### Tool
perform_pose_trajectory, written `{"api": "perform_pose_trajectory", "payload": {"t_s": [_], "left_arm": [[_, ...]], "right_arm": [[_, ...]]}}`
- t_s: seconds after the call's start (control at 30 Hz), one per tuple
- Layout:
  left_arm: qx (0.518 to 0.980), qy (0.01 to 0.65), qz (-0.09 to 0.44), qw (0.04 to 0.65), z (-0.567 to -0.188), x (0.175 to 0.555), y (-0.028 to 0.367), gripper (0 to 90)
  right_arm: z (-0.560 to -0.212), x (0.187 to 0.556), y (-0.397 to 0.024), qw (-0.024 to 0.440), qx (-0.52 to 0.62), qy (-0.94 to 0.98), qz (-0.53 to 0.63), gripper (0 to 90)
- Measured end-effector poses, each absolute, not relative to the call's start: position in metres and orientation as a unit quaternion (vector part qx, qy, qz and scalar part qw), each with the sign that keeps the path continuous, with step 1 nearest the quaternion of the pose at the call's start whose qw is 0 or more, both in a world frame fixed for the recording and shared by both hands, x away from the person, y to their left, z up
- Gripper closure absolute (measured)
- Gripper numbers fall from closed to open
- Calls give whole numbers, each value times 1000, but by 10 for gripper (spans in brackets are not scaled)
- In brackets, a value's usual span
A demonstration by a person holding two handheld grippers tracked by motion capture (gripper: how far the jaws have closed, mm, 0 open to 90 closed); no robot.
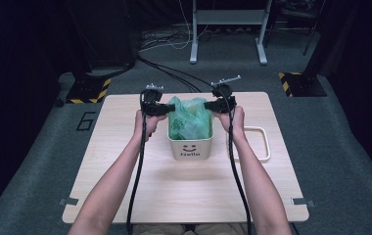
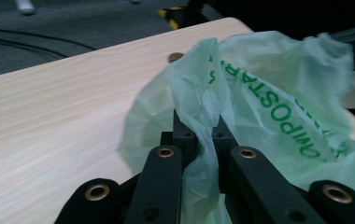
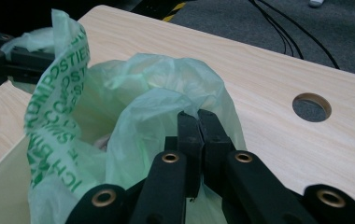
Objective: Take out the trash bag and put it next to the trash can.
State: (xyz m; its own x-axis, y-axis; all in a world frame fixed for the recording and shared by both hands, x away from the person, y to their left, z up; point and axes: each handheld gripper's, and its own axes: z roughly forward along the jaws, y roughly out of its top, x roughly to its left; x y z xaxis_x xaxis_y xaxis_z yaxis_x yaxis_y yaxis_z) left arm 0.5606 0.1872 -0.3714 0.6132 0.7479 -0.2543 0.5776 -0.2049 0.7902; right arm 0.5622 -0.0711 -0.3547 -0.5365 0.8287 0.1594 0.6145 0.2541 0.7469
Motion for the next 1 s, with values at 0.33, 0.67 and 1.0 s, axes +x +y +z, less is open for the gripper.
{"api": "perform_pose_trajectory", "payload": {"t_s": [0.33,0.67,1.0], "left_arm": [[793,373,32,480,-372,552,181,475],[811,345,61,468,-373,551,155,445],[805,340,85,479,-376,548,140,765]], "right_arm": [[-349,560,-58,121,449,789,402,886],[-337,560,-38,88,430,793,422,886],[-335,560,-44,40,432,779,453,881]]}}
